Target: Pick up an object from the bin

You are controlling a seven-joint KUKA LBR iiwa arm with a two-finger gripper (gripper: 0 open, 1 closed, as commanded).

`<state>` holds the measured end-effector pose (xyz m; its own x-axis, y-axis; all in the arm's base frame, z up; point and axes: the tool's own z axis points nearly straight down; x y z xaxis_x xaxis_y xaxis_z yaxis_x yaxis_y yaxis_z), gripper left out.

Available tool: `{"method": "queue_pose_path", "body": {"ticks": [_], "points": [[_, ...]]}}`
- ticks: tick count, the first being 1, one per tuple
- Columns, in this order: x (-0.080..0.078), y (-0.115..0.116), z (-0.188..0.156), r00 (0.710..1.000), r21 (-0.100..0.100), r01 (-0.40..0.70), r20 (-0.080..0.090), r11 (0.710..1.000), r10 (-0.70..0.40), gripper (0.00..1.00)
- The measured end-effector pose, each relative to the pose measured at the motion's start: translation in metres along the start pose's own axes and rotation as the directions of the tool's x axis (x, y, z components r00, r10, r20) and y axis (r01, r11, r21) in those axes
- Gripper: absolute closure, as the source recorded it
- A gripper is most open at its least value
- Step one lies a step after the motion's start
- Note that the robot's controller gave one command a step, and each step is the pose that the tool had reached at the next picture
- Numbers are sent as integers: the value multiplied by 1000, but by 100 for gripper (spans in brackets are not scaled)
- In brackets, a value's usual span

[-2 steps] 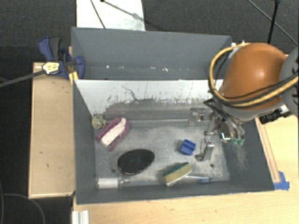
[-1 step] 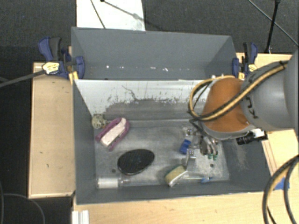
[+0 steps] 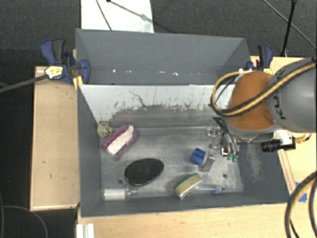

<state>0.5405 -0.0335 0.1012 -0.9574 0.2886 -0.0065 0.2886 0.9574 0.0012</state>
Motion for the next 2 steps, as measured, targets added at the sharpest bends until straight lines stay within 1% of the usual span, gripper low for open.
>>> {"method": "queue_pose_path", "body": {"ticks": [1, 2], "points": [[19, 20, 1, 998, 1, -65, -8, 998, 65, 0], [14, 11, 30, 978, 0, -210, -5, 978, 210, 0]]}}
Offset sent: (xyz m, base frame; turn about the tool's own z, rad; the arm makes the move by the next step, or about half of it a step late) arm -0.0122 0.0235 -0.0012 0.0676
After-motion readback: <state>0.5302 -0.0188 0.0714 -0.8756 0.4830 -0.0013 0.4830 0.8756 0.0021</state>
